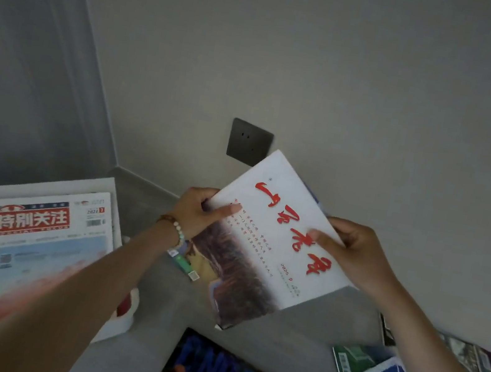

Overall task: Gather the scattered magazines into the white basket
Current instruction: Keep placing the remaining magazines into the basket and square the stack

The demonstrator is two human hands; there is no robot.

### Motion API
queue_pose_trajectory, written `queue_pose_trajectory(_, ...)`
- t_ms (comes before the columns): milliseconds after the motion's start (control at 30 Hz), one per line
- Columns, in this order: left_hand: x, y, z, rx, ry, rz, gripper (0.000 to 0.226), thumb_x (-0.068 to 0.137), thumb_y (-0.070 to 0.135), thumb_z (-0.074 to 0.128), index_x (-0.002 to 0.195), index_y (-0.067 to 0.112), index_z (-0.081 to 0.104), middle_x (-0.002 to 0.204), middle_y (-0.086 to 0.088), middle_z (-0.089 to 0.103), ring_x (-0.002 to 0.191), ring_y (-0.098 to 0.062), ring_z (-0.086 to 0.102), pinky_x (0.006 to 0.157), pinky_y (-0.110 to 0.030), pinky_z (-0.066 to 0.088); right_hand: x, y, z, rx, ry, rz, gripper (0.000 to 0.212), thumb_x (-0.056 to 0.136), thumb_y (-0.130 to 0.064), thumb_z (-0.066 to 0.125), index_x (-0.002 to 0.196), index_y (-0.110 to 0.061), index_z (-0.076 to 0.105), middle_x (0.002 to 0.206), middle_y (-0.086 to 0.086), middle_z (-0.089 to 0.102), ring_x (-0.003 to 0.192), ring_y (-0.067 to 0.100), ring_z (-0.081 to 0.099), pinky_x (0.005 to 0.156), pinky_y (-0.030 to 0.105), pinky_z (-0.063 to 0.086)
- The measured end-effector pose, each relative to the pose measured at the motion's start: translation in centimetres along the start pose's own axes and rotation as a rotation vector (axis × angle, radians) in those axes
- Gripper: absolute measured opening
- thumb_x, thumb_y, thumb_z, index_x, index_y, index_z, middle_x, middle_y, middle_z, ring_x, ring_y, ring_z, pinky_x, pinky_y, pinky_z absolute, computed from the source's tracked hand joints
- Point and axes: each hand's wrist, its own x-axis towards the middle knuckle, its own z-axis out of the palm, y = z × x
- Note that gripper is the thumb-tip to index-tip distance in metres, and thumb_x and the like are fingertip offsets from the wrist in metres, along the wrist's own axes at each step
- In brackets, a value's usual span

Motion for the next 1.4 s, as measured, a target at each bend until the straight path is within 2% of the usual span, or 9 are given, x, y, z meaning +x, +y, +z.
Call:
queue_pose_trajectory(233, -5.1, 4.0, -9.3, -0.145, 0.107, 0.195, 0.01, 0.082, 0.028, 0.063, 0.089, 0.036, 0.062, 0.084, 0.018, 0.07, 0.08, 0.004, 0.066, 0.063, -0.014, 0.055, 1.4, -4.5, 4.1, 0.067, 0.338, -0.126, 0.05, 0.073, -0.026, 0.077, 0.118, -0.031, 0.054, 0.107, -0.018, 0.064, 0.096, -0.005, 0.06, 0.077, 0.011, 0.048)
queue_pose_trajectory(333, -7.4, 3.7, -13.8, -0.227, 0.259, 0.16, 0.01, 0.083, 0.026, 0.061, 0.087, 0.035, 0.061, 0.078, 0.027, 0.069, 0.078, 0.009, 0.065, 0.059, -0.007, 0.049, 2.0, -5.7, 8.4, 0.234, 0.21, -0.033, 0.075, 0.072, -0.032, 0.075, 0.136, -0.026, 0.037, 0.136, -0.012, 0.047, 0.118, 0.004, 0.05, 0.094, 0.027, 0.044)
queue_pose_trajectory(500, -10.8, 0.4, -20.4, -0.312, 0.487, 0.084, 0.011, 0.086, 0.021, 0.058, 0.096, 0.019, 0.062, 0.089, 0.013, 0.067, 0.077, 0.001, 0.067, 0.06, -0.008, 0.051, 2.1, -7.7, 18.7, 0.384, -0.261, 0.09, 0.028, 0.078, -0.025, 0.07, 0.106, -0.023, 0.067, 0.105, -0.005, 0.073, 0.091, 0.006, 0.069, 0.069, 0.015, 0.053)
queue_pose_trajectory(600, -12.6, -3.2, -23.4, -0.23, 0.535, 0.0, 0.023, 0.09, 0.024, 0.053, 0.109, 0.013, 0.058, 0.095, 0.011, 0.063, 0.077, 0.003, 0.062, 0.061, -0.003, 0.047, 2.4, -7.5, 24.7, 0.326, -0.223, 0.038, 0.02, 0.082, 0.0, 0.064, 0.101, 0.006, 0.065, 0.091, 0.001, 0.074, 0.077, 0.001, 0.069, 0.066, 0.012, 0.051)
queue_pose_trajectory(733, -14.6, -9.0, -25.4, -0.172, 0.427, -0.188, 0.034, 0.094, 0.018, 0.045, 0.126, 0.008, 0.044, 0.119, -0.003, 0.055, 0.109, -0.021, 0.053, 0.092, -0.029, 0.045, 2.5, -6.6, 30.8, 0.204, -0.21, 0.018, 0.019, 0.084, -0.001, 0.063, 0.103, 0.001, 0.065, 0.1, 0.016, 0.07, 0.083, 0.014, 0.067, 0.071, 0.018, 0.053)
queue_pose_trajectory(833, -15.2, -12.9, -25.5, -0.138, 0.416, -0.306, 0.041, 0.091, 0.008, 0.049, 0.131, 0.008, 0.039, 0.127, -0.01, 0.054, 0.116, -0.029, 0.051, 0.09, -0.032, 0.043, 3.1, -4.9, 33.9, 0.029, -0.166, -0.007, 0.017, 0.085, -0.007, 0.064, 0.101, -0.002, 0.066, 0.097, 0.014, 0.071, 0.088, 0.025, 0.068, 0.074, 0.033, 0.057)
queue_pose_trajectory(1067, -15.8, -19.1, -23.6, 0.004, 0.509, -0.422, 0.054, 0.077, 0.004, 0.067, 0.125, 0.015, 0.046, 0.125, -0.009, 0.045, 0.114, -0.025, 0.049, 0.095, -0.033, 0.045, 3.9, 0.8, 36.4, -0.457, -0.148, -0.031, 0.031, 0.075, -0.019, 0.075, 0.1, -0.005, 0.062, 0.098, 0.01, 0.062, 0.095, 0.026, 0.057, 0.078, 0.03, 0.044)
queue_pose_trajectory(1233, -15.6, -20.7, -23.1, -0.167, 0.418, -0.362, 0.077, 0.081, 0.02, 0.065, 0.142, 0.024, 0.018, 0.134, -0.004, 0.043, 0.117, -0.021, 0.048, 0.098, -0.04, 0.045, 5.1, 1.8, 36.7, -0.043, -0.199, 0.214, 0.081, 0.072, -0.019, 0.079, 0.136, -0.013, 0.03, 0.129, -0.003, 0.037, 0.118, 0.012, 0.037, 0.099, 0.03, 0.035)
queue_pose_trajectory(1400, -14.8, -20.8, -22.0, -0.258, 0.366, -0.464, 0.051, 0.087, 0.033, 0.055, 0.132, 0.017, 0.038, 0.129, -0.007, 0.057, 0.113, -0.024, 0.056, 0.088, -0.035, 0.051, 6.8, 1.2, 37.5, 0.042, -0.343, 0.28, 0.038, 0.08, -0.038, 0.068, 0.113, -0.023, 0.058, 0.11, -0.006, 0.063, 0.105, 0.016, 0.059, 0.077, 0.02, 0.046)
